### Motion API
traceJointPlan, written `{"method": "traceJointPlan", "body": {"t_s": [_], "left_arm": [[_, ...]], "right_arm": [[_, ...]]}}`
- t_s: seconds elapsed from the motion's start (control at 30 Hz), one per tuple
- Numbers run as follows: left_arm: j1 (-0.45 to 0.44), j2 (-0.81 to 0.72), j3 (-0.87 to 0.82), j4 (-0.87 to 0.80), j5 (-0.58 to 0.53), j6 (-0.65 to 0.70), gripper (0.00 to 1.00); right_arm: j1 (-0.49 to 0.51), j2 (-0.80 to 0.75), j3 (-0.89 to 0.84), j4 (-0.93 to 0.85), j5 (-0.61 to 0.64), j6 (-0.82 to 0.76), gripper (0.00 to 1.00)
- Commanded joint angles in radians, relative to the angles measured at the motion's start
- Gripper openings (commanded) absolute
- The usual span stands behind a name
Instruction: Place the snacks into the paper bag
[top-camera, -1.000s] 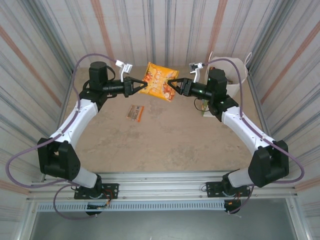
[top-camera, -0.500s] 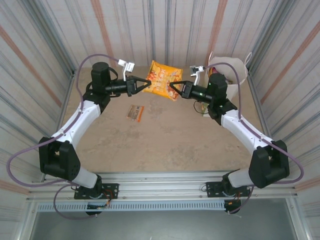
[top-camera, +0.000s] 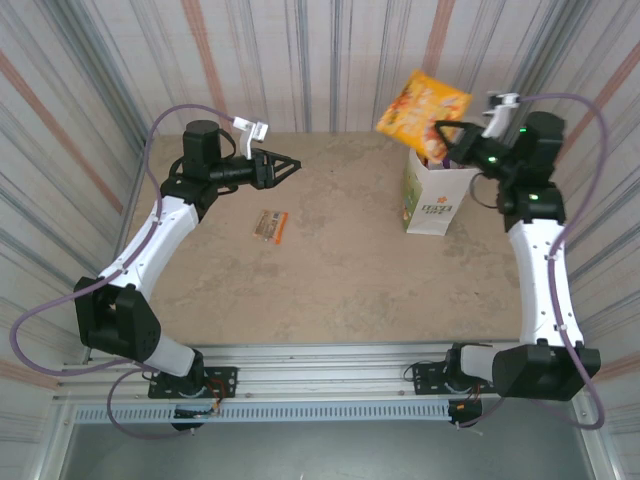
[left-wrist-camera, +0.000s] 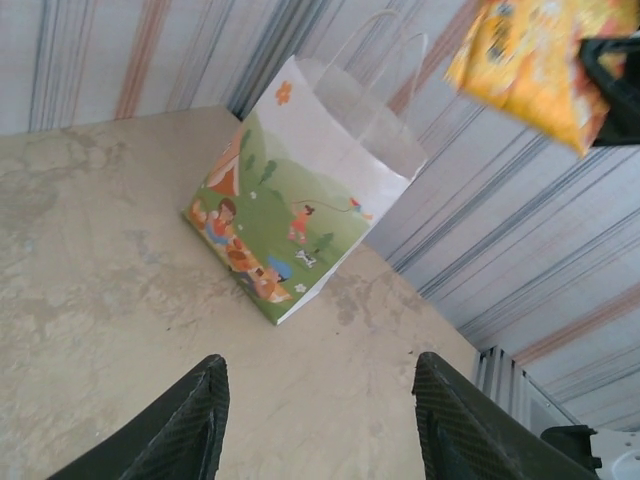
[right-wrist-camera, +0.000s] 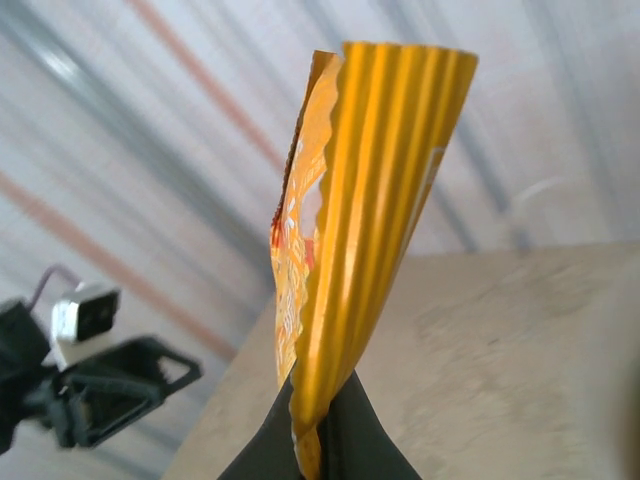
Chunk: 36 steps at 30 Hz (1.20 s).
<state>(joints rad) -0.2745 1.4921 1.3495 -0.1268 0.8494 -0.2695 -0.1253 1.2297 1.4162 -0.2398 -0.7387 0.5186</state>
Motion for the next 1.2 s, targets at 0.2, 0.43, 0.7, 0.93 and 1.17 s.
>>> {"method": "traceJointPlan", "body": {"t_s": [0.2,0.43,0.7,0.93,1.17], "left_arm": [[0.003,0.005,0.043,-0.092,-0.074,0.068,0.53],[0.003,0.034,0.063,-0.151,-0.123,0.103,0.53],[0.003,0.077,0.08,-0.214,-0.144,0.128,0.53],[0.003,0.106,0.118,-0.251,-0.152,0.151,0.53],[0.008,0.114,0.114,-0.275,-0.164,0.165,0.53]], "right_arm": [[-0.263,0.089,0.149,-0.198,-0.042,-0.092,0.02],[-0.174,0.195,0.261,-0.415,0.242,-0.312,0.02],[-0.03,0.331,0.383,-0.554,0.605,-0.508,0.02],[0.068,0.486,0.535,-0.642,0.861,-0.611,0.03],[0.121,0.691,0.769,-0.852,1.017,-0.674,0.06]]}}
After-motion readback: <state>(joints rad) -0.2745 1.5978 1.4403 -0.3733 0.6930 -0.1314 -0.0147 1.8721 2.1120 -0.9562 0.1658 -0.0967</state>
